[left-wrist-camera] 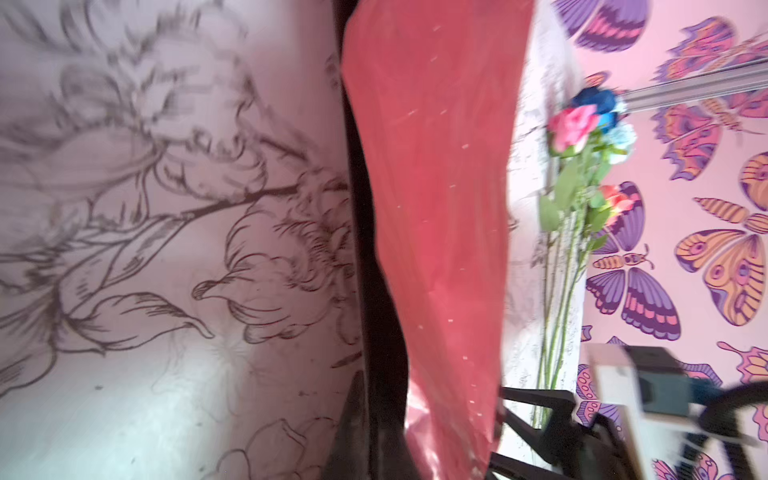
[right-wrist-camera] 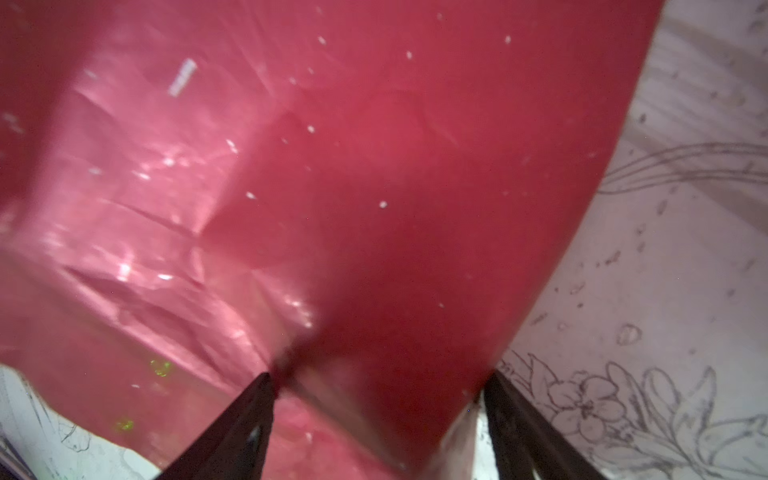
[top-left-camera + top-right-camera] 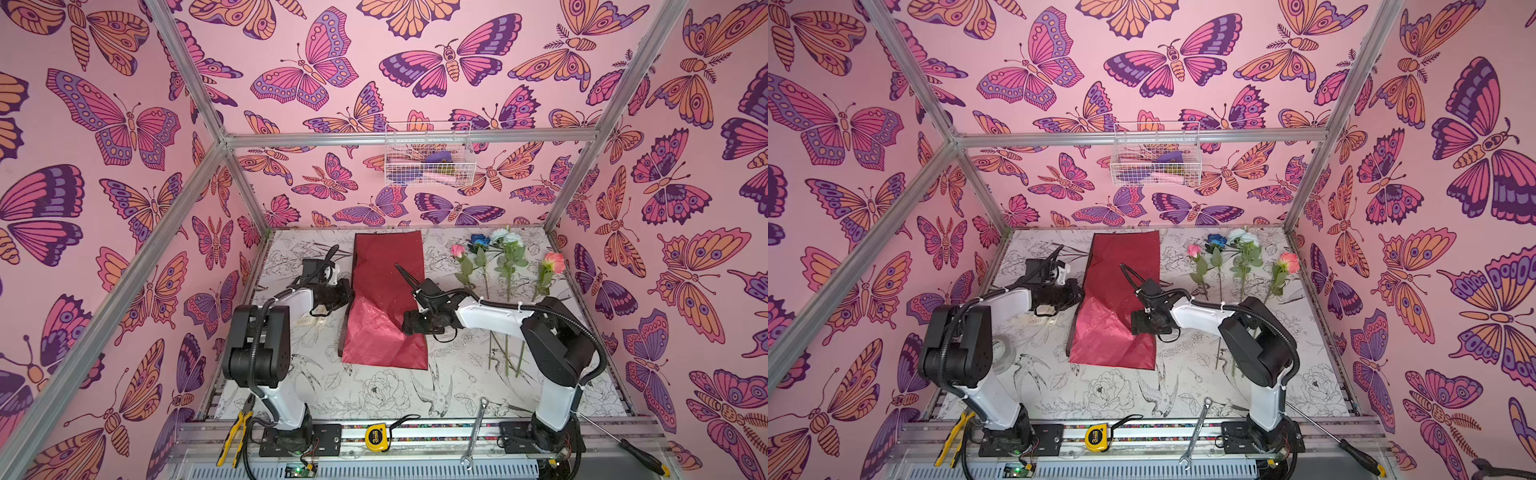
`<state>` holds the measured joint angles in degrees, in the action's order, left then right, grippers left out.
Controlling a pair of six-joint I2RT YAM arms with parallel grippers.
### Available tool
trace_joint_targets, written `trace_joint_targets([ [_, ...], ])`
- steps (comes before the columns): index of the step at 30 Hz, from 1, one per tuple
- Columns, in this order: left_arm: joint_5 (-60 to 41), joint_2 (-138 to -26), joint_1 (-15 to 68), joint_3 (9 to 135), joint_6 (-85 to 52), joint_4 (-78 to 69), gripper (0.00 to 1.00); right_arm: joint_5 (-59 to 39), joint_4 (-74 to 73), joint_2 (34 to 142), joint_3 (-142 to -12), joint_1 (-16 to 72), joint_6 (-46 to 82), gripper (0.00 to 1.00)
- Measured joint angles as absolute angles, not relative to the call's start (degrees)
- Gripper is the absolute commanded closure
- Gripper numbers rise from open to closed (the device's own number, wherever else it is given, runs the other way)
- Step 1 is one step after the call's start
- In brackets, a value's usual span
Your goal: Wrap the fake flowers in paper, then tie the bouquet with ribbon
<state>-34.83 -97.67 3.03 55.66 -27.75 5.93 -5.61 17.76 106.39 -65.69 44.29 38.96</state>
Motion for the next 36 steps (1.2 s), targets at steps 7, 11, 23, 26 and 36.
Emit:
trace_joint_targets([
  [7, -34.26, -92.27, 3.03, 55.7, -27.7, 8.88, 1.0, -5.04, 20.43, 102.24, -65.58, 44.29, 38.54, 0.17],
  [11, -33.52, -89.23, 3.49, 56.6, -27.7, 11.75, 1.0, -4.47, 21.87, 100.88, -65.63, 44.29, 38.52, 0.17],
  [23, -29.28, -80.16, 8.86, 63.94, -27.09, 21.26, 1.0, -11.31, 18.22, 103.15, -66.54, 44.29, 39.09, 0.19],
  [26, -27.68, -79.88, 11.0, 66.0, -26.92, 23.44, 1.0, -14.44, 15.84, 105.69, -67.83, 44.34, 39.57, 0.2],
  [36, -23.07, -84.86, 21.65, 74.52, -25.5, 27.2, 1.0, -14.76, 15.46, 108.05, -68.97, 44.47, 40.23, 0.2],
])
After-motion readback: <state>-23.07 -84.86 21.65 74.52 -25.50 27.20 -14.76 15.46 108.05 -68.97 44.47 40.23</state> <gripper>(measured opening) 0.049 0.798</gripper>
